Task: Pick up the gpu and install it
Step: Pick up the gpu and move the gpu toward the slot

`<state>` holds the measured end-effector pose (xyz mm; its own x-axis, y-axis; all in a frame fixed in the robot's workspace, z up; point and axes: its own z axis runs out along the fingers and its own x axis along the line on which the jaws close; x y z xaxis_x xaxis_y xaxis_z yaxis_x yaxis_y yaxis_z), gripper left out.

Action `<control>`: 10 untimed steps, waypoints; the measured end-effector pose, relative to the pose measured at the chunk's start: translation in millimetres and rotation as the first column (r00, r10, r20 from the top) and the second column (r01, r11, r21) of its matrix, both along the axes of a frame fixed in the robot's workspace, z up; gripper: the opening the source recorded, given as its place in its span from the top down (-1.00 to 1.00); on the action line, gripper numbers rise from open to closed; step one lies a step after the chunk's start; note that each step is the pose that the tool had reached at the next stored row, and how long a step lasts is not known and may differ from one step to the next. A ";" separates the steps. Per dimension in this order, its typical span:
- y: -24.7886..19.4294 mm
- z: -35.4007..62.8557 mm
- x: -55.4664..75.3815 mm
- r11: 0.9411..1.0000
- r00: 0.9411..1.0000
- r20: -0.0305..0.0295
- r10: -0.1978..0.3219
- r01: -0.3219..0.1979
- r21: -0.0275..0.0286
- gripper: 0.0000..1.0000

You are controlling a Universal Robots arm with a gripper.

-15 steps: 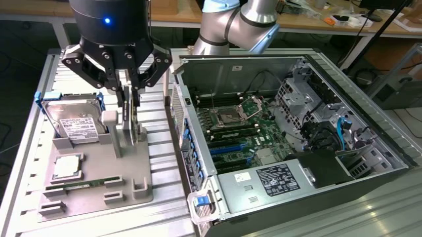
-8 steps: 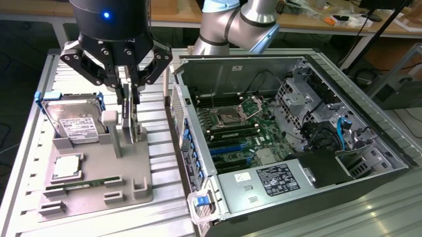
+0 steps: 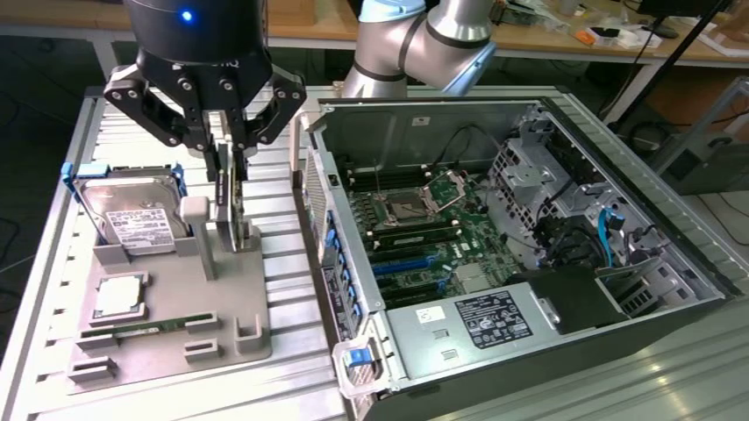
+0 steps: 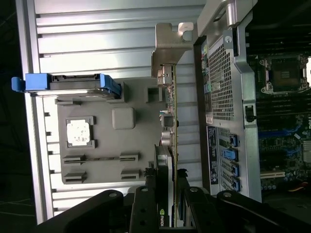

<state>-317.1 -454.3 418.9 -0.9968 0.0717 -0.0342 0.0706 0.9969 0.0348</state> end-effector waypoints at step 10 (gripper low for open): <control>0.0 0.1 4.7 1.000 1.000 0.000 0.000 0.000 0.000 0.47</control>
